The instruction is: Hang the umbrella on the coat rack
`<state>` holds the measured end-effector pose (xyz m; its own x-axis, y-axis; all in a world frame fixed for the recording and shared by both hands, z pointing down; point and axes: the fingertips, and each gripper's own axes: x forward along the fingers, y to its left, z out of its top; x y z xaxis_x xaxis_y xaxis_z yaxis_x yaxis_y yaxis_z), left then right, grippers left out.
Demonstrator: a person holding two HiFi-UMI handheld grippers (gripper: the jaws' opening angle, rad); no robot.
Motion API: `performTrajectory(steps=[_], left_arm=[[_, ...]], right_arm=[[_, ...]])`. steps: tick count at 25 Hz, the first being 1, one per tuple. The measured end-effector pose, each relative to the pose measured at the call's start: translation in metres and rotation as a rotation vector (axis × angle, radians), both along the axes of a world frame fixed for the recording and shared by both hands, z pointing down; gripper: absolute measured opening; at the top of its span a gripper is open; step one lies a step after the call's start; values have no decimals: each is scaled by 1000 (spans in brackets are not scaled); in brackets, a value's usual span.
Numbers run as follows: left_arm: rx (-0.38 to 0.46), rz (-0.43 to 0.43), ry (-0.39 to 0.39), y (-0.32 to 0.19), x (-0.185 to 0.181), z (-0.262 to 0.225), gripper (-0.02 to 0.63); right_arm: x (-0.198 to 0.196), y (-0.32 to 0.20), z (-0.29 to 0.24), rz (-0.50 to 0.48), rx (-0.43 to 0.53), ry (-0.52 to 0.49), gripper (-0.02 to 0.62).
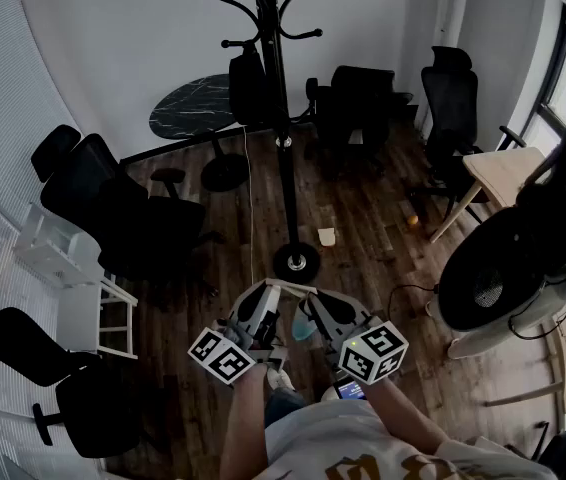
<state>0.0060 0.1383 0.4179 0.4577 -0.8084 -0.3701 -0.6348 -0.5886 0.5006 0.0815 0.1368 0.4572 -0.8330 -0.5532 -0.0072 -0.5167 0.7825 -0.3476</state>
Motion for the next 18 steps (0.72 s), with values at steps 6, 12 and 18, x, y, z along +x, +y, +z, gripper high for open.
performTrajectory(steps=[6,12,18], left_arm=[[-8,1,-9,3,6,0,18],[-8,0,-11,-1,9,-2,18],[-30,-1,-9,-8,14,6,18]], right_arm=[[5,2,1,5,-7,1,11],[8,-3,-1,3,-11,-13,12],[10,-8,8,2,-26,14,12]])
